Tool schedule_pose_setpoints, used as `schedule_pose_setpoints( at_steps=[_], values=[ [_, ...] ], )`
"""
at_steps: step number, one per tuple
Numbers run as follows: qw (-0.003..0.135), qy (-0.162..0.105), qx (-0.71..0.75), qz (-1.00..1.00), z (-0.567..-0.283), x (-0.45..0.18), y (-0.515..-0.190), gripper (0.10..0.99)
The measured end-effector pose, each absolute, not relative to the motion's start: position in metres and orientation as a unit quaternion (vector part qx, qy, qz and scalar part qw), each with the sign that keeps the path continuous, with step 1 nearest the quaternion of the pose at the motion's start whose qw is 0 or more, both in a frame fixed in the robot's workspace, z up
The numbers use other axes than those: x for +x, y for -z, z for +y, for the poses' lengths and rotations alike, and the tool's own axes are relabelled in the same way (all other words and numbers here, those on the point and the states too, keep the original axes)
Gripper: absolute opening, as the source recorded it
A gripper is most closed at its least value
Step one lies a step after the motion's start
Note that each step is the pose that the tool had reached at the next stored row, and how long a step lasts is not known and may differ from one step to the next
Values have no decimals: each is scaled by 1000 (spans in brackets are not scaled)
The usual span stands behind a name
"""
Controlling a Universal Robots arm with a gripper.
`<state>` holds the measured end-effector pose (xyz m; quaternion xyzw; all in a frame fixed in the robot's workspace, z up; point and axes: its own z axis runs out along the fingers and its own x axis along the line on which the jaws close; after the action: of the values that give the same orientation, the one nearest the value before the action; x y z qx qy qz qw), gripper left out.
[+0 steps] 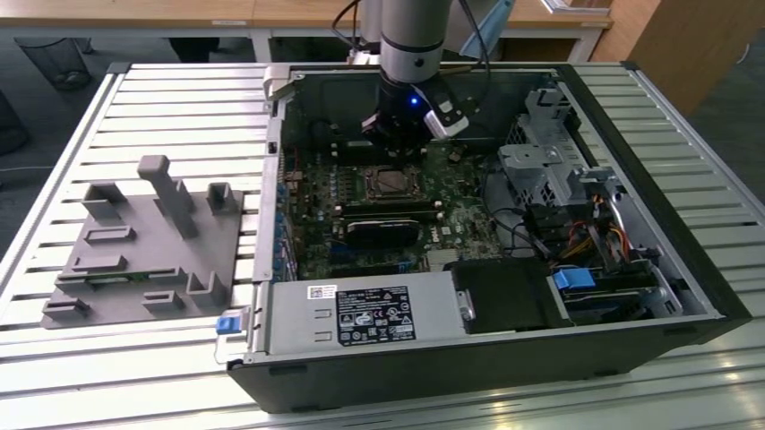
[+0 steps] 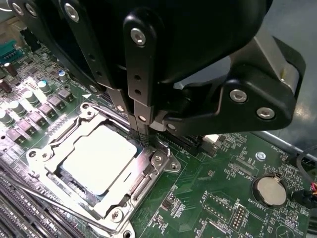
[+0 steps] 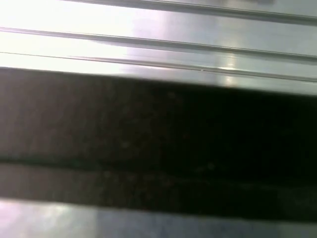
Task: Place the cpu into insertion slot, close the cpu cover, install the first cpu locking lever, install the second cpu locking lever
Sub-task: 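Install the first cpu locking lever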
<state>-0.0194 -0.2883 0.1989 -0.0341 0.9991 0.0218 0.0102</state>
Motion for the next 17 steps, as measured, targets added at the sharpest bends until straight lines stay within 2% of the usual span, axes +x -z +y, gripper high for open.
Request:
schedule_pose_setpoints(
  at_steps=[17],
  values=[
    [10,-28,-34,999,-289,-18,-195,122]
  ],
)
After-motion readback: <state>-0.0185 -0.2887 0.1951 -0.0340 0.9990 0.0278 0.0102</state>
